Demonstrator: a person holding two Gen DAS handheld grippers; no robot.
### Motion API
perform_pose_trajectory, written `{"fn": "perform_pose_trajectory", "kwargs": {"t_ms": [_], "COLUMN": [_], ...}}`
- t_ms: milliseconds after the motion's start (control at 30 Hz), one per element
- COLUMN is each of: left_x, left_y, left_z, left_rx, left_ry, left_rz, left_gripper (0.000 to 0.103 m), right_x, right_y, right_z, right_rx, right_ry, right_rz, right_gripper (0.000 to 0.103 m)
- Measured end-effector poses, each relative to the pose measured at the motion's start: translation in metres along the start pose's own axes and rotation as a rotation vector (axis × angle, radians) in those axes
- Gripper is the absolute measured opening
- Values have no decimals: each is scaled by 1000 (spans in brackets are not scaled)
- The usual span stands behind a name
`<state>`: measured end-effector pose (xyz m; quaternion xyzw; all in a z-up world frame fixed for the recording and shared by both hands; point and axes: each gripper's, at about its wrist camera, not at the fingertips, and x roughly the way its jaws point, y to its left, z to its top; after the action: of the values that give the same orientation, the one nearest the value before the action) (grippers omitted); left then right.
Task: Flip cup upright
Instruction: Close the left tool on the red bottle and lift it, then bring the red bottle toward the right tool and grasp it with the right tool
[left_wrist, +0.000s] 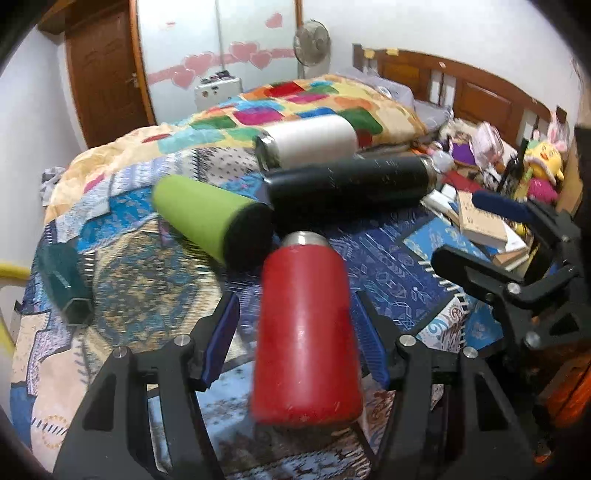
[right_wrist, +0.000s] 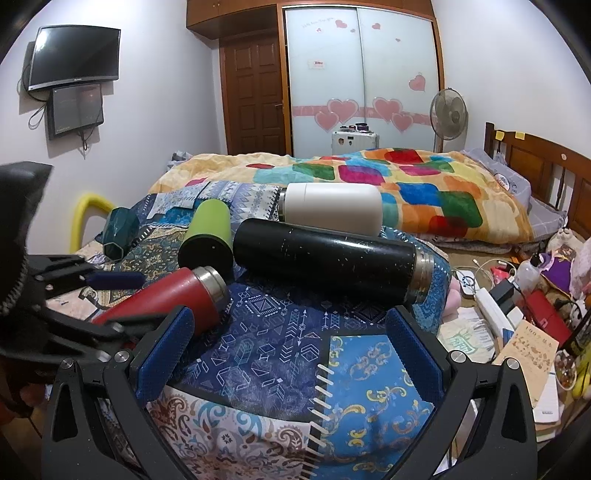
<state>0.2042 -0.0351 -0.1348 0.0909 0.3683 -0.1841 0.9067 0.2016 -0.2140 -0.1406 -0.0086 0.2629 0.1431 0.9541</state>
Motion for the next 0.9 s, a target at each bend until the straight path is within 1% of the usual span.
{"fn": "perform_pose_trajectory", "kwargs": {"t_ms": [100, 133, 233, 333, 433, 600, 767, 833, 900], "left_x": [-12, -15, -14, -11, -7, 0, 5, 7, 7], "left_y": [18, 26, 43, 60, 70, 73, 69, 65, 59], "left_z": [-2, -3, -10, -17, -22, -29, -35, -38, -40], "left_rx": [-41, -55, -74, -118, -139, -127, -122, -118, -105], "left_ry": [-20, -23, -9, 5, 16, 40, 54, 62, 56], "left_rz": [15, 31, 83, 99, 89, 75, 47, 19, 23], "left_gripper": [62, 62, 63, 63, 63, 63, 63, 63, 63], "right_x": [4, 6, 18, 29, 39, 51, 57, 59, 59], "right_y": [1, 2, 6, 13, 19, 26, 28, 27, 25], "right_z": [-2, -2, -3, -6, -7, -7, -7, -7, -7], "right_rx": [-3, -4, -8, -17, -24, -33, -40, -41, -41], "right_ry": [8, 14, 41, 65, 87, 113, 122, 128, 129], "right_rz": [1, 1, 9, 17, 27, 42, 37, 33, 42], "right_gripper": [103, 103, 103, 103, 103, 103, 103, 103, 103]}}
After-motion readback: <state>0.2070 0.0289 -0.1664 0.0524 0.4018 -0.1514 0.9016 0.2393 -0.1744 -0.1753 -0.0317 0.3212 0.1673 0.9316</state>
